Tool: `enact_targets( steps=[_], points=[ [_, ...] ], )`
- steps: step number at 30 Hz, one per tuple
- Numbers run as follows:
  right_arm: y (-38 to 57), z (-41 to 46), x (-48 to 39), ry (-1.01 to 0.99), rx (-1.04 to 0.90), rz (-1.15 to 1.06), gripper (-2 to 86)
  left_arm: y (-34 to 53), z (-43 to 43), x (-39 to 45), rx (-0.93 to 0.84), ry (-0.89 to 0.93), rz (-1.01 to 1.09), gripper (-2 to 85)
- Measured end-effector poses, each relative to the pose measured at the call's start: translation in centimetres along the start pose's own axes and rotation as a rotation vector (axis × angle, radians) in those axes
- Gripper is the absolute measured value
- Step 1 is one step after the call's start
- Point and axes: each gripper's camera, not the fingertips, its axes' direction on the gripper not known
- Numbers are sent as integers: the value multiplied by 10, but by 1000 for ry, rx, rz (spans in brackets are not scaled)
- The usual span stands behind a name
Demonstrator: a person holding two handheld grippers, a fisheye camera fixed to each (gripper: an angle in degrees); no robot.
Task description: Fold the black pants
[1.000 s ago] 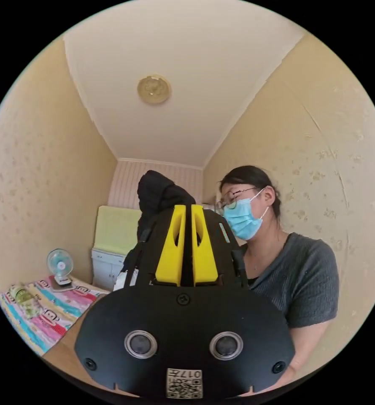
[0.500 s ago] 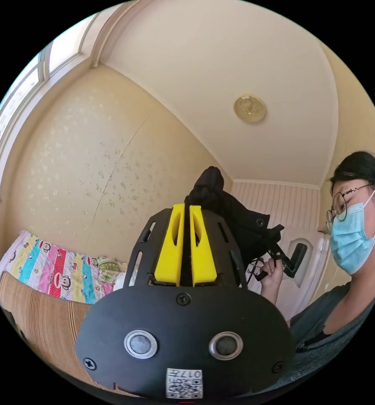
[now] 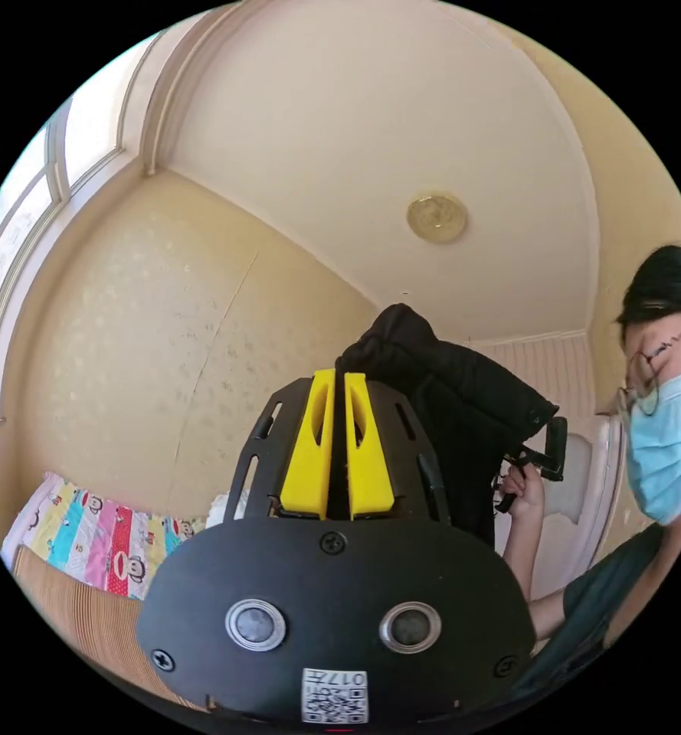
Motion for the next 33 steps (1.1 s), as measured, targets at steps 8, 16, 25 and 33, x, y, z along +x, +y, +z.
enact_targets(
  steps=[8, 16, 25, 33],
  points=[
    [168, 335, 206, -25, -531, 304, 72, 50, 225, -284, -449, -288, -342, 43],
    [603, 377, 192, -201, -1155, 675, 71, 293, 149, -444, -1067, -524, -374, 49],
    [805, 321, 35, -600, -1380, 796, 75, 460, 14, -527, -1520, -630, -595, 75],
    [825, 316, -68, -698, -1514, 593, 88, 488, -28, -546, -1671, -574, -659, 90]
  ],
)
